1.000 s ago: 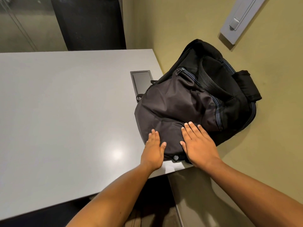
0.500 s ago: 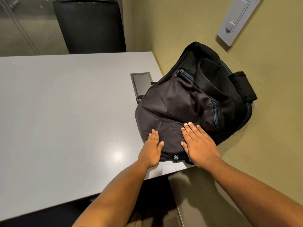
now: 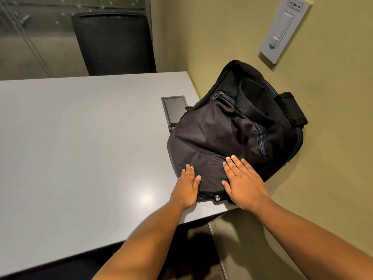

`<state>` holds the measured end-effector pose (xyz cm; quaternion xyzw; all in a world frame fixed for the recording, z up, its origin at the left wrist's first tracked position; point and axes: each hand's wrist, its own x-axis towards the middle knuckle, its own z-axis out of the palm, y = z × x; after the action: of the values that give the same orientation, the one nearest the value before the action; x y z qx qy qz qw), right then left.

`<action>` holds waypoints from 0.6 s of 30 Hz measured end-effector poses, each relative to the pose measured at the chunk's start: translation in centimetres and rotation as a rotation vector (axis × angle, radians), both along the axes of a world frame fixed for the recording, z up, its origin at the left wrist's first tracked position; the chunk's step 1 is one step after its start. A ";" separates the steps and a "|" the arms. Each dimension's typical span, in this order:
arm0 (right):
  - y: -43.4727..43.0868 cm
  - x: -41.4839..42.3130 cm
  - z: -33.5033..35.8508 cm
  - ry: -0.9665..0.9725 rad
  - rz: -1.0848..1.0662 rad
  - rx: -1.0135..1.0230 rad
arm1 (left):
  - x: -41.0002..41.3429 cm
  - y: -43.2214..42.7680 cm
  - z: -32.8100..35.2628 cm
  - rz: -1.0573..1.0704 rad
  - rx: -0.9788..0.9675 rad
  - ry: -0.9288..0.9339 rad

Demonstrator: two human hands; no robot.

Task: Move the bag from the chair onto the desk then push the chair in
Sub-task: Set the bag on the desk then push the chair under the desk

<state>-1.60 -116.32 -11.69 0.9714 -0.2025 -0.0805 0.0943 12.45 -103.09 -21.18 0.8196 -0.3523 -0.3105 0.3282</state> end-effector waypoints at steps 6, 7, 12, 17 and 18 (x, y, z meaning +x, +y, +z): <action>0.4 -0.2 0.1 -0.022 -0.012 0.025 | -0.1 0.6 0.6 0.009 0.007 -0.019; 0.5 -0.3 0.0 -0.022 -0.013 0.029 | 0.0 0.7 0.7 0.010 0.006 -0.025; 1.0 -0.2 0.2 -0.040 -0.040 0.072 | -0.2 1.1 1.4 0.026 -0.011 -0.068; 1.9 -0.3 0.8 -0.051 -0.009 0.050 | -0.2 1.5 2.0 -0.003 0.000 -0.219; 2.1 -0.4 0.9 -0.050 0.002 0.036 | -0.3 1.6 2.1 -0.003 0.001 -0.237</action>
<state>-2.03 -114.22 -10.82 0.9749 -0.2024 -0.0597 0.0715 12.15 -101.50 -19.06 0.8502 -0.3896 -0.2122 0.2836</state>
